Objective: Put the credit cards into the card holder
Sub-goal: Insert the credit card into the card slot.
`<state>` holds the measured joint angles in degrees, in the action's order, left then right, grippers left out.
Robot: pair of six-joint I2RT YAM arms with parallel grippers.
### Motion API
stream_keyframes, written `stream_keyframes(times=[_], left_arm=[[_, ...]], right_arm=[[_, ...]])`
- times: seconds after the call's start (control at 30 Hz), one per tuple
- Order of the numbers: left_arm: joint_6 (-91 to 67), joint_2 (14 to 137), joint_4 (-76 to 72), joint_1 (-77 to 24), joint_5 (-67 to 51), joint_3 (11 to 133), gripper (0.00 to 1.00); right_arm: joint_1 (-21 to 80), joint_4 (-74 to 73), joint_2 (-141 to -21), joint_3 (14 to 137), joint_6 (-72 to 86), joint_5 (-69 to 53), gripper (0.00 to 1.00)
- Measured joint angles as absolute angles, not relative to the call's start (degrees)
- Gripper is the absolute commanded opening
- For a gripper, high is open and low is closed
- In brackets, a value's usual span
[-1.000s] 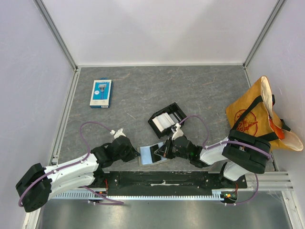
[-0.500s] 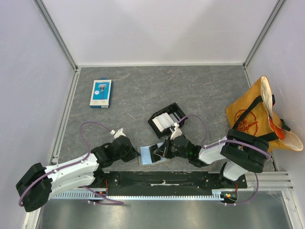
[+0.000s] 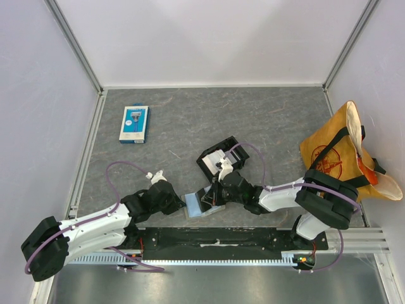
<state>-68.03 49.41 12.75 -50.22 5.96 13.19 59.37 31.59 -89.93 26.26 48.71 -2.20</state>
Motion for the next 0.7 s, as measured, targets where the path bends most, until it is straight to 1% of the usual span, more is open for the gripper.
stream_keyframes(times=[0.1, 0.23, 0.37, 0.4, 0.47, 0.53, 0.57, 0.6, 0.7], left_arm=[[-68.03, 49.36, 12.78, -50.22, 5.96, 13.19, 0.02], [-68.03, 49.3, 12.93, -50.22, 6.09, 13.19, 0.02], [-68.03, 48.97, 13.19, -50.22, 6.13, 13.19, 0.02], [-68.03, 48.97, 13.23, -50.22, 6.13, 13.19, 0.02], [-68.03, 48.93, 13.3, -50.22, 6.13, 13.19, 0.02], [-68.03, 48.71, 13.39, -50.22, 6.13, 13.19, 0.02], [-68.03, 48.62, 13.37, -50.22, 6.09, 13.19, 0.02], [-68.05, 48.58, 13.39, -50.22, 5.98, 13.19, 0.02], [-68.05, 48.47, 13.34, -50.22, 5.89, 13.19, 0.02]], right_arm=[[59.16, 31.64, -90.02, 26.39, 49.41, -3.86, 0.0], [58.81, 34.11, -91.88, 25.89, 55.07, -6.07, 0.0], [59.29, 38.41, -93.27, 24.53, 60.01, -6.39, 0.04], [59.48, 38.81, -93.43, 24.53, 60.36, -6.15, 0.07], [59.83, 39.0, -93.51, 24.53, 60.58, -5.63, 0.11], [60.16, 38.3, -93.34, 24.64, 60.49, -4.86, 0.18], [60.51, 37.32, -92.99, 24.73, 60.42, -4.21, 0.23], [60.88, 35.94, -92.4, 24.84, 60.45, -3.62, 0.31], [61.95, 28.69, -88.66, 25.02, 60.82, -1.1, 0.37]])
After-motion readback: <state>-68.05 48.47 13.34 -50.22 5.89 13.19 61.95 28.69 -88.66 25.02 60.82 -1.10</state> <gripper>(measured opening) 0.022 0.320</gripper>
